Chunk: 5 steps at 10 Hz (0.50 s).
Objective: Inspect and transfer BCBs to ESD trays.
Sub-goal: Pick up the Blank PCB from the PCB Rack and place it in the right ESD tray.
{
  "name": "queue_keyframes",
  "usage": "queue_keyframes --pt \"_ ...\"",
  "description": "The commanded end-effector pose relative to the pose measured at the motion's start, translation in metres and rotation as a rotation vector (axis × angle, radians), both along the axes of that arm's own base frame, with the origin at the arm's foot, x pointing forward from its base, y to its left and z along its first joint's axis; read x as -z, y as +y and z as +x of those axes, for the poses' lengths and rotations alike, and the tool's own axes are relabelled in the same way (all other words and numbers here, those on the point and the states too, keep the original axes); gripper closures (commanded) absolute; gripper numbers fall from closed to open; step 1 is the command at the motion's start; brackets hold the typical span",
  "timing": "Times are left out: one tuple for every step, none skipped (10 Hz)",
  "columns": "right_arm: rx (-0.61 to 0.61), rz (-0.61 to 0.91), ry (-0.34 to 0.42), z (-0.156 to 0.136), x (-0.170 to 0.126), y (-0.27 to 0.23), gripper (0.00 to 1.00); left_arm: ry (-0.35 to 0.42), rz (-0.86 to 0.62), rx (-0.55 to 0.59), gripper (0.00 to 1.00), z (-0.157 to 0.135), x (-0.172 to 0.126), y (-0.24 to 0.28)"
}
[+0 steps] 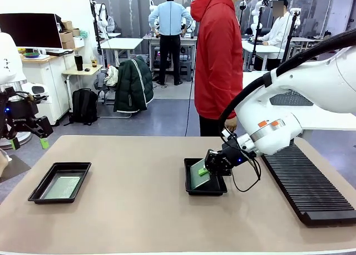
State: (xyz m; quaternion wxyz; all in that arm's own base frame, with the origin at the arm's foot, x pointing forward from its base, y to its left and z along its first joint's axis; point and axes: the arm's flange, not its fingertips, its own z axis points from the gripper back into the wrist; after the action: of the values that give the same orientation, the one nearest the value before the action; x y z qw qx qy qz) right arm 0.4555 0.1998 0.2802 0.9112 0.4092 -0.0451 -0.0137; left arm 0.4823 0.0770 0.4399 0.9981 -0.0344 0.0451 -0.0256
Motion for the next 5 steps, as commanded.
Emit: queue_keyframes --pt "0.013 -0.012 -0.01 0.002 0.007 0.01 0.98 -0.007 -0.003 -0.005 0.0 -0.001 0.002 0.001" --pt "0.0 0.0 0.0 0.0 0.0 0.0 0.98 -0.007 -0.003 -0.005 0.0 -0.001 0.002 0.001" --pt "0.0 0.0 0.0 0.0 0.0 0.0 0.98 -0.007 -0.003 -0.005 0.0 -0.001 0.002 0.001" --pt "0.0 0.0 0.0 0.0 0.0 0.0 0.98 -0.007 -0.003 -0.005 0.0 -0.001 0.002 0.001" --pt "0.0 0.0 0.0 0.0 0.0 0.0 0.98 -0.007 -0.003 -0.005 0.0 -0.001 0.002 0.001"
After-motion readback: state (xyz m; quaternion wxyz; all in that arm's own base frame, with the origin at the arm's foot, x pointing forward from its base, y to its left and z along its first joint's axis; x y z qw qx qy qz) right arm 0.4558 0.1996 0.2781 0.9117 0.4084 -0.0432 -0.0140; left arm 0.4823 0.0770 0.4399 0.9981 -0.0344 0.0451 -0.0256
